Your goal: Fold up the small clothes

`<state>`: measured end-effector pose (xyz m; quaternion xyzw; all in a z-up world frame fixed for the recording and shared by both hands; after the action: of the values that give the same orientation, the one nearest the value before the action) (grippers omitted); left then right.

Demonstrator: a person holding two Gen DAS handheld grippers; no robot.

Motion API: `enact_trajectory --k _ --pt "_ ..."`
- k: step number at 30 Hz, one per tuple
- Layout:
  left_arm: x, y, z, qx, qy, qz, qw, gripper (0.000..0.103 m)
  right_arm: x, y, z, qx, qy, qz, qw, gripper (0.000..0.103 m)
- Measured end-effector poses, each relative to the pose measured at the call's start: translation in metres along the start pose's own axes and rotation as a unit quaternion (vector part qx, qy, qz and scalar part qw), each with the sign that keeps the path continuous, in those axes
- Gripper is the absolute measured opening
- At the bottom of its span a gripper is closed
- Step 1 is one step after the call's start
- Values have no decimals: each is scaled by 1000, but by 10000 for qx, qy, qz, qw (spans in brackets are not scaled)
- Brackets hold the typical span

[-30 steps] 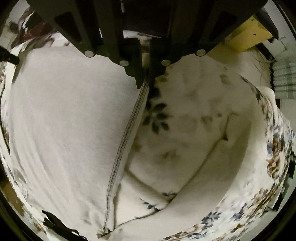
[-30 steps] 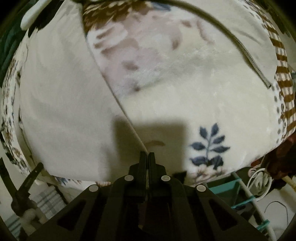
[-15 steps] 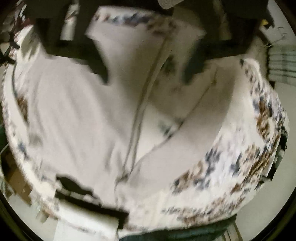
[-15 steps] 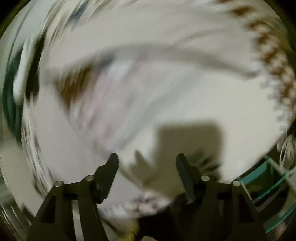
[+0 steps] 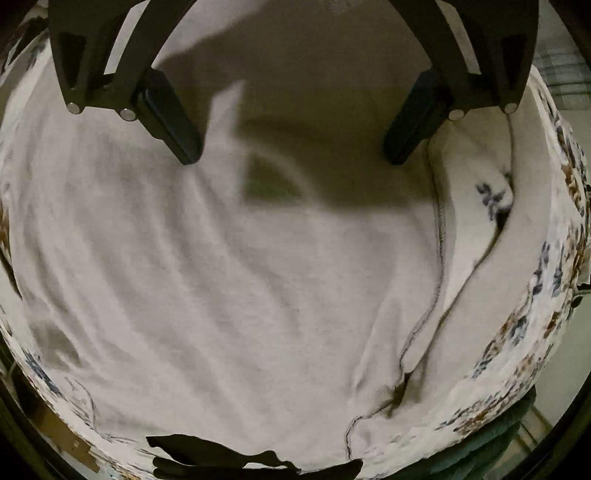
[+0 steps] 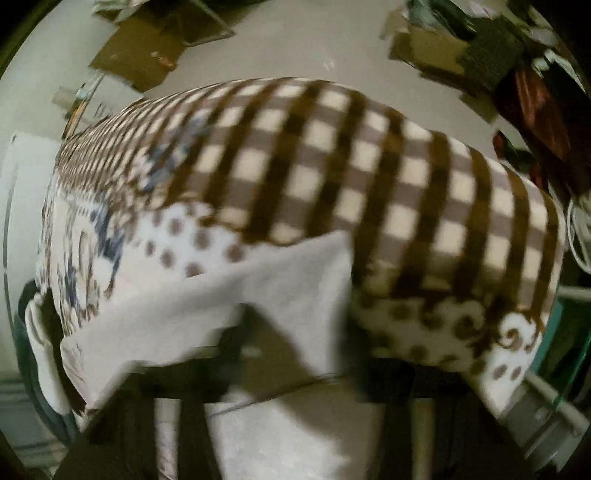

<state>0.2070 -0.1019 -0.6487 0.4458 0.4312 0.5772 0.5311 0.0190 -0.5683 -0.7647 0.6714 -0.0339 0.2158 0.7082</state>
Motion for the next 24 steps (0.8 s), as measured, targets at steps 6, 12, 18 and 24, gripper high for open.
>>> enact_trajectory --k 6,12,18,24 --pt "4 -7 2 43 153 -94 9998 103 49 30 8 -15 445 127 9989 7" --pt "27 22 18 6 491 -136 9987 103 149 83 -31 -7 2074 373 9775 7" --pt "115 79 5 -364 1330 212 9902 103 294 98 -181 456 4716 723 8776 7" --pt "210 99 -42 -443 1983 1031 9737 103 329 59 -401 849 7209 540 6857 7"
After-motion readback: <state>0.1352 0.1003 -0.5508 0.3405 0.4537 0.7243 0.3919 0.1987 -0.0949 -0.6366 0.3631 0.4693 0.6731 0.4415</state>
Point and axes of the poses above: each gripper's, at about its wrist camera, not at the fingertips, and y roughly against the way its jaws point, x to its left, z to its top, the point moved 5 cm from there along -y, roughly the way its jaws point, and after that the axes turned 4 degrees about y, right-handed, at the moved point
